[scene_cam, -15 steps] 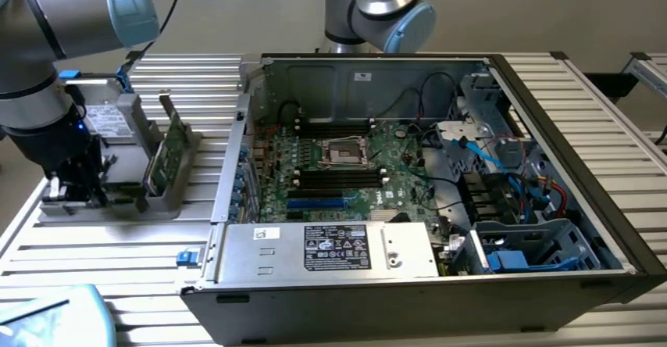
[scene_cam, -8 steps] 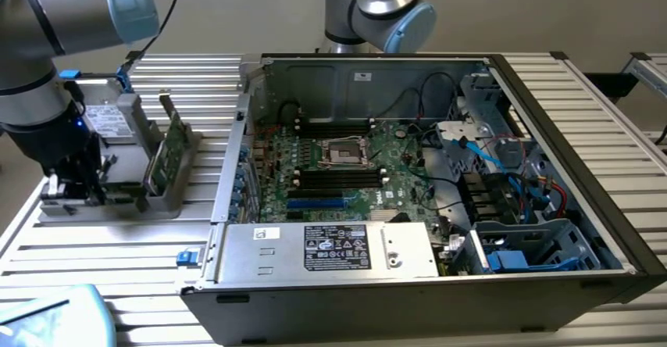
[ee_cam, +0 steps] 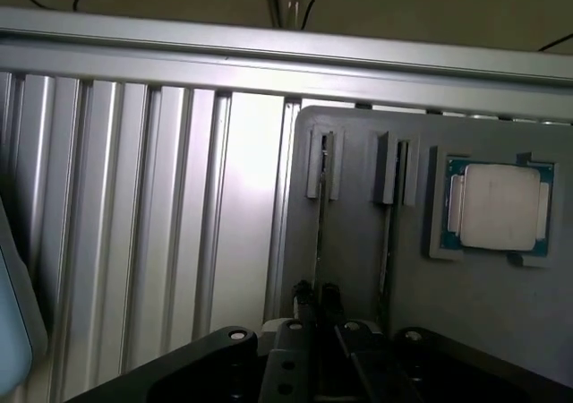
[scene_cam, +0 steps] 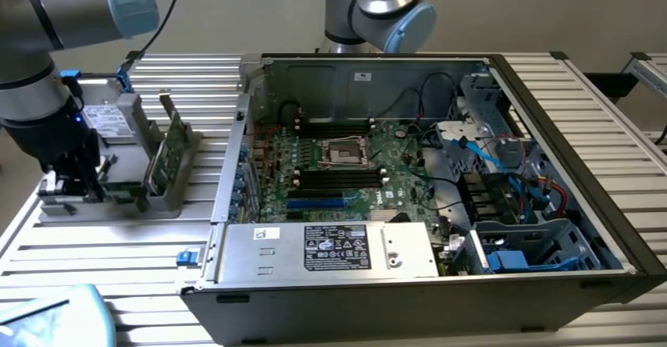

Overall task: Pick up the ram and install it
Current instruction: 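Pick up the ram and move it above insertion slot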

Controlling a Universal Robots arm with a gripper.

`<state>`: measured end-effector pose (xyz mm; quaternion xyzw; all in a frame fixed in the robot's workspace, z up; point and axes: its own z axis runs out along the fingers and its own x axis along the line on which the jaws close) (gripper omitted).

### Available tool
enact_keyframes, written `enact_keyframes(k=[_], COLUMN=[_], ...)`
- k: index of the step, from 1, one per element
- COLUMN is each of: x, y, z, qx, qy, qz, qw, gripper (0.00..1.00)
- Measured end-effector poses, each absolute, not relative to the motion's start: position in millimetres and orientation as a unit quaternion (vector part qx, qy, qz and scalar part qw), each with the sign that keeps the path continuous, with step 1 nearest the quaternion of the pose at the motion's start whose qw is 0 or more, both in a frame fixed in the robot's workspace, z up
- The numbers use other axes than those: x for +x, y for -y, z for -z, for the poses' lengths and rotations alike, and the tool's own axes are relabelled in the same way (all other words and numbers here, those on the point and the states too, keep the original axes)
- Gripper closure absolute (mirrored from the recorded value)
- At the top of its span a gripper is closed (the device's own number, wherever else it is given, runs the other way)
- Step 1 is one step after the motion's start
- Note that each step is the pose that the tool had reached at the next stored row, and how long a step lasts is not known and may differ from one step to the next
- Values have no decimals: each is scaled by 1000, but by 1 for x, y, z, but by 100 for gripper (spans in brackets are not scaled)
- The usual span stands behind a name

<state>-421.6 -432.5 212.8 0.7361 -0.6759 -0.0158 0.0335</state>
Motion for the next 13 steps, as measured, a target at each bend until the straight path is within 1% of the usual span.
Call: enact_keyframes(k=[5, 13], x=[-421, -414], y=[432, 432], z=[-222, -245], qx=[736, 736], qy=[676, 676], qz=[17, 19], qw=[34, 35], gripper=[86, 86])
